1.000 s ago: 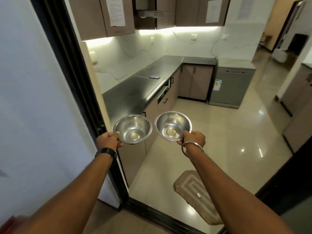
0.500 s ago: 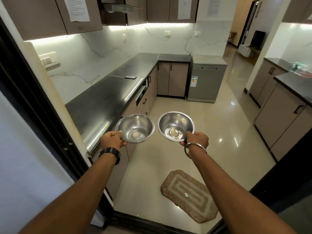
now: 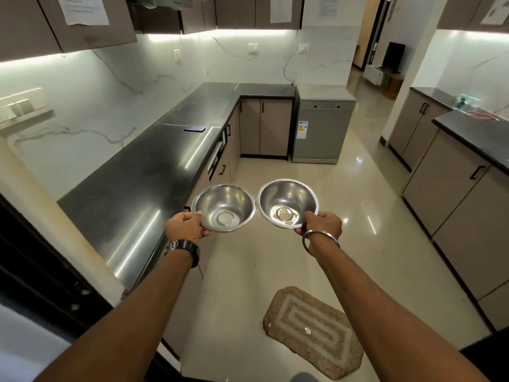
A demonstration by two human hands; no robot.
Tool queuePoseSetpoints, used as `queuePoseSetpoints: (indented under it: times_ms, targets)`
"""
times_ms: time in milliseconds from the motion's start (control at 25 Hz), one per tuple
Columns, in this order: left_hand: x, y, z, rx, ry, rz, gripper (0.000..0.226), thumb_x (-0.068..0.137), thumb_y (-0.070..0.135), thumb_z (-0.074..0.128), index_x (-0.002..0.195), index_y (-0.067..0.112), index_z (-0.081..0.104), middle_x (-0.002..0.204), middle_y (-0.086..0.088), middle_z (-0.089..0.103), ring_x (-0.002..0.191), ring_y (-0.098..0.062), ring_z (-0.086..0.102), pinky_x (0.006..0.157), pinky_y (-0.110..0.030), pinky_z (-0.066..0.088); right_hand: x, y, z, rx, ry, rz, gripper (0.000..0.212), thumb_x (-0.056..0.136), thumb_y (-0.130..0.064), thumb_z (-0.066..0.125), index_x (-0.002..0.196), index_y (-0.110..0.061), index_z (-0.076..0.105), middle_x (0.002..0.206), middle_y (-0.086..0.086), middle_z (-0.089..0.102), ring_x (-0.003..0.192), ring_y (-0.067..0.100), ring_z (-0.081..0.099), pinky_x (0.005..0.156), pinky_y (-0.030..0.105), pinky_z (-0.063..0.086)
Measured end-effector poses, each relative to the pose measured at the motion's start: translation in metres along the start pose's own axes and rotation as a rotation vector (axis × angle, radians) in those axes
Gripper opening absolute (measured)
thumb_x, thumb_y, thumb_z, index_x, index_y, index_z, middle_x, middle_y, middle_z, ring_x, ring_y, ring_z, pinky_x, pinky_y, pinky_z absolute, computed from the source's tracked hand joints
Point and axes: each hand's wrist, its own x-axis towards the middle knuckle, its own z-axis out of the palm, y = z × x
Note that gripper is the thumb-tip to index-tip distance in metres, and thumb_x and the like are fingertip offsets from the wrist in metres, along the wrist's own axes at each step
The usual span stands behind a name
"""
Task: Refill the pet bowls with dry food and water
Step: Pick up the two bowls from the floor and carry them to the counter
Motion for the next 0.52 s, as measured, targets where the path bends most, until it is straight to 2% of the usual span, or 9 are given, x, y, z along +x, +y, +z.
queuePoseSetpoints:
  times_ms: [120, 320, 400, 520]
  targets:
    - [0.035, 0.006, 0.01, -0.003, -0.009, 0.004, 0.011, 0.095, 0.011, 0.073, 0.092, 0.0, 0.07, 0.061, -0.013, 0.065, 0.039, -0.016, 0.06, 0.045, -0.024, 0.058, 0.019, -0.01, 0.035, 0.005, -0.014, 0.012, 0.006, 0.078, 0.006, 0.065, 0.081, 0.001, 0.064, 0.069, 0.015, 0.067, 0.041, 0.031, 0.068, 0.061, 0.052, 0.069]
    - [0.096, 0.013, 0.032, -0.017, 0.041, -0.02, 0.013, 0.092, 0.013, 0.075, 0.091, 0.001, 0.071, 0.068, -0.018, 0.071, 0.048, -0.025, 0.066, 0.048, -0.029, 0.056, 0.062, -0.025, 0.1, 0.021, -0.061, 0.014, 0.007, 0.078, 0.007, 0.066, 0.083, 0.002, 0.065, 0.074, 0.016, 0.066, 0.035, 0.025, 0.064, 0.046, 0.038, 0.064]
    - [0.126, 0.015, 0.043, -0.015, 0.083, -0.026, 0.014, 0.091, 0.014, 0.076, 0.09, 0.0, 0.072, 0.071, -0.019, 0.072, 0.05, -0.027, 0.068, 0.052, -0.033, 0.061, 0.087, -0.031, 0.131, 0.018, -0.09, 0.012, 0.01, 0.077, 0.007, 0.065, 0.087, 0.006, 0.067, 0.074, 0.016, 0.066, 0.035, 0.026, 0.064, 0.049, 0.042, 0.066]
    - [0.172, 0.027, 0.061, 0.003, 0.163, -0.022, 0.013, 0.09, 0.016, 0.077, 0.085, 0.005, 0.073, 0.071, -0.013, 0.074, 0.046, -0.02, 0.068, 0.061, -0.037, 0.066, 0.129, -0.044, 0.183, -0.008, -0.16, 0.019, 0.011, 0.076, 0.009, 0.065, 0.085, 0.003, 0.066, 0.069, 0.014, 0.065, 0.034, 0.024, 0.064, 0.066, 0.056, 0.068]
